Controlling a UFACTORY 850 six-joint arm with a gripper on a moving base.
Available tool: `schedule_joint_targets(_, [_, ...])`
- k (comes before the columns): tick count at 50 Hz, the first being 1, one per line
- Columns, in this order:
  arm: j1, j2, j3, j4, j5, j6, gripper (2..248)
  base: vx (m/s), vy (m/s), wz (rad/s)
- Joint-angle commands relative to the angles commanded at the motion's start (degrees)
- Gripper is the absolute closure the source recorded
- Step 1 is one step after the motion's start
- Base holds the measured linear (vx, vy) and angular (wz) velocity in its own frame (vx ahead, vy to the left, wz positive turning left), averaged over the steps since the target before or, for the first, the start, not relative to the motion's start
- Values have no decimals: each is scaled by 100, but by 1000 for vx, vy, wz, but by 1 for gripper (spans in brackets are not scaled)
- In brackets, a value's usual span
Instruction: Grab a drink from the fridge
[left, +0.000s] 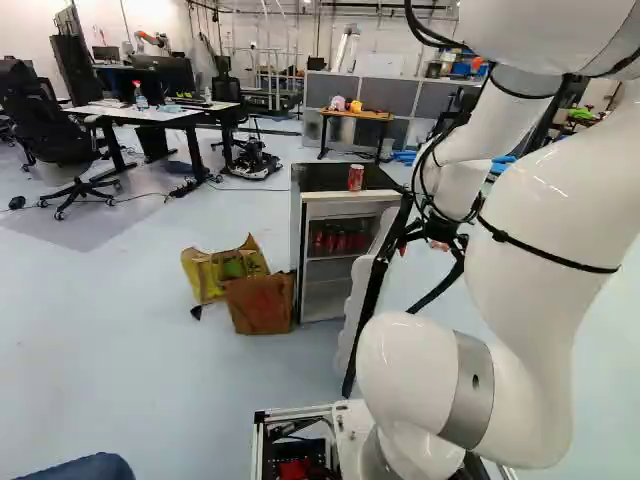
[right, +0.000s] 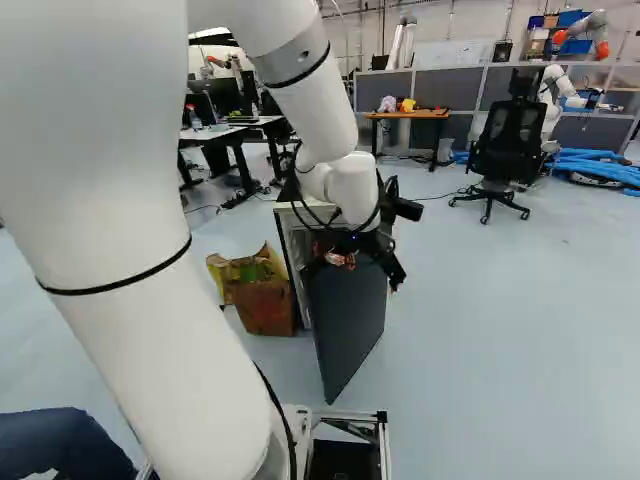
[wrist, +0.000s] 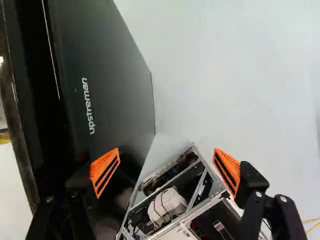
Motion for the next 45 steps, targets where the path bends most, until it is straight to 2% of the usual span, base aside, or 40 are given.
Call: schedule_joint_targets(45, [928,488,540,-415,42,0,3,0,0,0])
